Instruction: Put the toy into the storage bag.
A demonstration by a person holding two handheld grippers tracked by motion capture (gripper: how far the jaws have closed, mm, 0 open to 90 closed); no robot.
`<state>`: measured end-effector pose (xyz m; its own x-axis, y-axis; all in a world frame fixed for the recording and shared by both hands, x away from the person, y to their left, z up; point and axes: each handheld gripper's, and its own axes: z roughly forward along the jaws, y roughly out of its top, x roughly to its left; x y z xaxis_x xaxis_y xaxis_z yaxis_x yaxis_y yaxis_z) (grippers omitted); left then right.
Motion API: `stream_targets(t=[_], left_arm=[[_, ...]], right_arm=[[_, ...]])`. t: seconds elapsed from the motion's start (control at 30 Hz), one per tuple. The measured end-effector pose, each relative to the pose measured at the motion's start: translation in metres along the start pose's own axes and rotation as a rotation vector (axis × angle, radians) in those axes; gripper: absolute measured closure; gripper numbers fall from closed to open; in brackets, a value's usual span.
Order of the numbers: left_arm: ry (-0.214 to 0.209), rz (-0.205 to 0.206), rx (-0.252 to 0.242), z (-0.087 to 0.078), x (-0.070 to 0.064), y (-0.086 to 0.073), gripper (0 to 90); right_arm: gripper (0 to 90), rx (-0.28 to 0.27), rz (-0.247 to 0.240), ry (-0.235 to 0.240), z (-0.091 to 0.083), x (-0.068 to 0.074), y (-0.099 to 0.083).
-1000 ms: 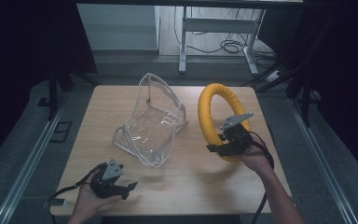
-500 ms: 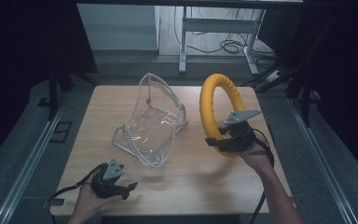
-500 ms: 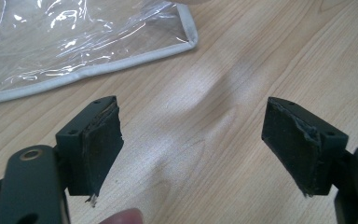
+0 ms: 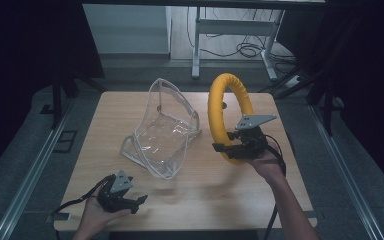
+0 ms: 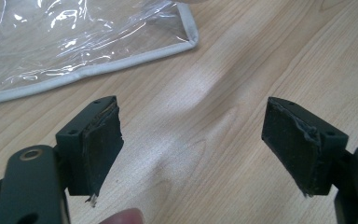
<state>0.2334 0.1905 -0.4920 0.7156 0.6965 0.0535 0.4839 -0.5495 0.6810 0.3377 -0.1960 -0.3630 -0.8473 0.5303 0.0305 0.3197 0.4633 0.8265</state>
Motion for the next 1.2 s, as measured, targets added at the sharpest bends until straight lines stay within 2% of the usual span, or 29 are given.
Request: stream_targets(t=[0.83, 1.2], left_arm=[[0.000, 0.000, 0.002, 0.001, 0.000, 0.000, 19.9], [-0.001, 0.000, 0.001, 0.001, -0.001, 0.000, 19.9]], right_arm=[[49.7, -0.127, 0.013, 0.028, 0.001, 0.007, 0.021], [49.5, -0.154, 0.010, 0.033, 0.002, 0.010, 0.030]])
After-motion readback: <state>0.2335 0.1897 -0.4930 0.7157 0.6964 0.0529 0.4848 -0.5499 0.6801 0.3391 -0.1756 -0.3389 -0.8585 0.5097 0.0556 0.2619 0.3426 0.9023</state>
